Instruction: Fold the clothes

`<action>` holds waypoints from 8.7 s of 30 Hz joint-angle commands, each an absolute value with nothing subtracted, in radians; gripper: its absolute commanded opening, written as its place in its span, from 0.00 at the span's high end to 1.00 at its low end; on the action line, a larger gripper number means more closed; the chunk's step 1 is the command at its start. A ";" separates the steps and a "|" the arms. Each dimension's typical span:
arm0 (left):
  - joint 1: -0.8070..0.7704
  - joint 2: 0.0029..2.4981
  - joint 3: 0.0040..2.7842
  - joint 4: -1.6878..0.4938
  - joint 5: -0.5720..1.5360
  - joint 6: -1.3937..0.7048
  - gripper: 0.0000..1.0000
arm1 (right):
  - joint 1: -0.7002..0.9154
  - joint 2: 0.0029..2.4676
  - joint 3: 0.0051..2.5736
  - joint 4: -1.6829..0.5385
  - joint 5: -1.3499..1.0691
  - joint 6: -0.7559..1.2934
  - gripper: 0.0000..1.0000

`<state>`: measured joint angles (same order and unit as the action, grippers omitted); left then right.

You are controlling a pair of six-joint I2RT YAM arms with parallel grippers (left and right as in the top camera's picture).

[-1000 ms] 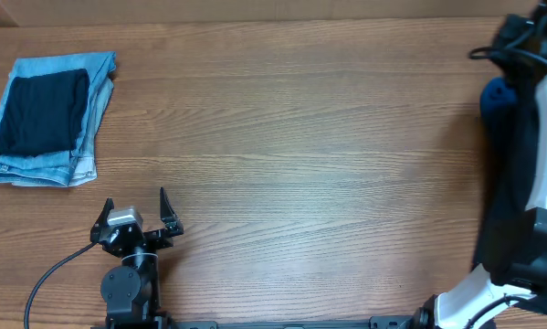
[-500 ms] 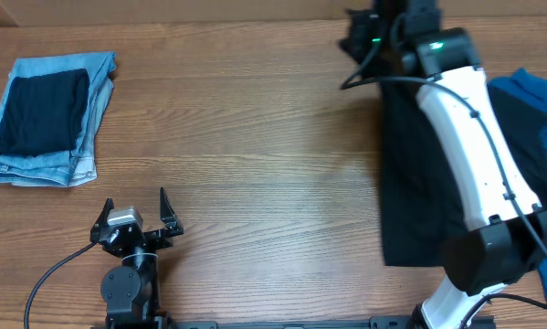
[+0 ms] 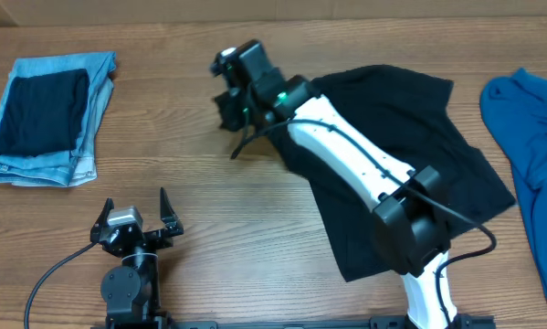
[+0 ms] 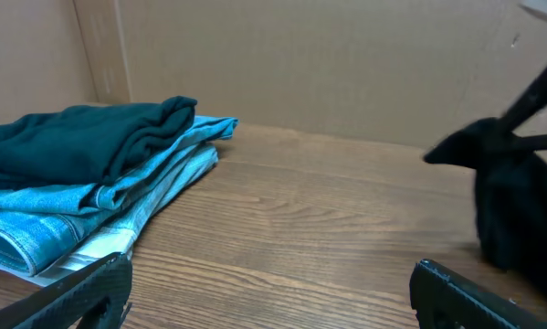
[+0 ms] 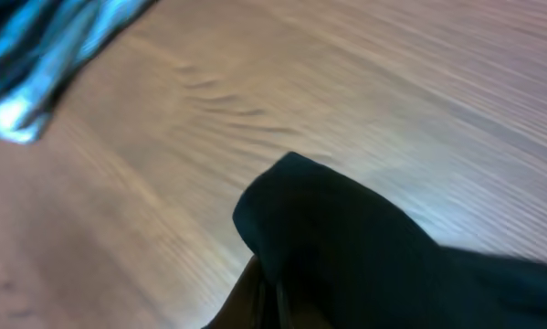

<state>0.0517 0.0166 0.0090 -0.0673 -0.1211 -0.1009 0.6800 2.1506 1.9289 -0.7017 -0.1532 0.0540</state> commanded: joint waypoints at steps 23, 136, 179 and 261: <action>0.043 0.006 0.005 -0.064 -0.138 -0.089 0.00 | 0.711 2.104 1.985 -0.654 -0.490 -0.041 0.06; 0.043 0.006 0.005 -0.064 -0.138 -0.089 0.00 | -0.428 1.911 1.396 -0.966 -0.069 0.155 0.96; 0.043 0.006 0.005 -0.064 -0.138 -0.089 0.00 | -0.313 1.865 1.533 -1.449 -0.204 0.369 0.55; 0.043 0.006 0.005 -0.064 -0.138 -0.089 0.00 | -0.329 1.864 1.294 -1.362 0.217 0.476 0.53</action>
